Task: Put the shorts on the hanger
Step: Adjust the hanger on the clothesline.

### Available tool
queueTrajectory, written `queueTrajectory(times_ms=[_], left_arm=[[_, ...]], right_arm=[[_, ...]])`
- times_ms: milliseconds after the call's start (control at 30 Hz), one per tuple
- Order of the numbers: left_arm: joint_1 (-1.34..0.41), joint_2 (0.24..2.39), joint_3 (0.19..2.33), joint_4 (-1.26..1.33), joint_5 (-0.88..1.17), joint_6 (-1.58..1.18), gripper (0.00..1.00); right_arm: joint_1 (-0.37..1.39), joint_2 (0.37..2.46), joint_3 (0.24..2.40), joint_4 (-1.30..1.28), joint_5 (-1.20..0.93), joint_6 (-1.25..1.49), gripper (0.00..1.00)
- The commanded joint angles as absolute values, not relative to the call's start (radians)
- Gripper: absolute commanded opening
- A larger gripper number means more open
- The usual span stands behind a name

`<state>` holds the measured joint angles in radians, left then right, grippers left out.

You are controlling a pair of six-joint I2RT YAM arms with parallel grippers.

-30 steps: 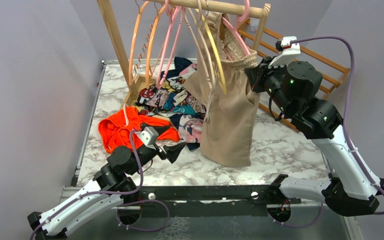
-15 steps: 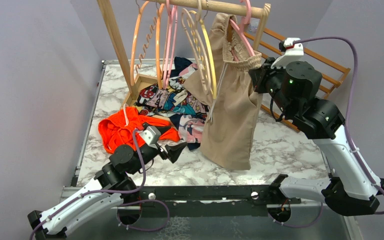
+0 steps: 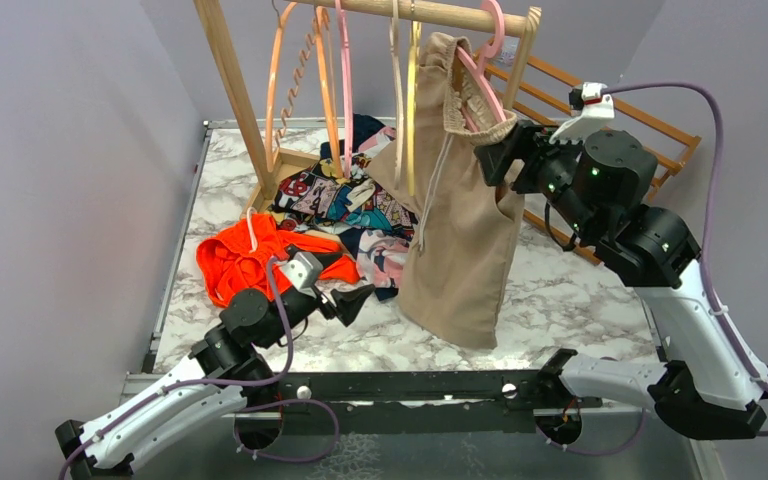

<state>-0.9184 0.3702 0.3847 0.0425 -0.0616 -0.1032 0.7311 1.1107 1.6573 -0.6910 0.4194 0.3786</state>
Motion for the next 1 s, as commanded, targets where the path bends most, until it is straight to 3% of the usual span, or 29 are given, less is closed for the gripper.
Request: queueTrajectory(times_ms=[0,233,467,600,767,967], left_arm=[[-0.92,0.354,0.388,0.048,-0.065,-0.091,0.99],[-0.921,0.342,0.392,0.037,-0.088,-0.089,0.99],[-0.921,0.322,0.395,0.021,-0.159,-0.093,0.99],[-0.921,0.314,0.398,0.004,-0.229,-0.091,0.99],[-0.92,0.309,0.405,-0.016,-0.306,-0.084,0.99],[-0.92,0.307,0.403,-0.017,-0.301,-0.087,0.99]], right_arm=[[0.727,1.077,1.676,-0.652,0.306,0.334,0.85],[0.727,1.04,1.713,-0.626,0.201,0.149,0.88],[0.727,0.943,1.599,-0.57,0.327,0.1,0.85],[0.727,1.009,1.692,-0.642,0.408,0.103,0.79],[0.727,1.106,1.791,-0.677,0.41,0.124,0.65],[0.727,1.169,1.807,-0.575,0.392,0.138,0.63]])
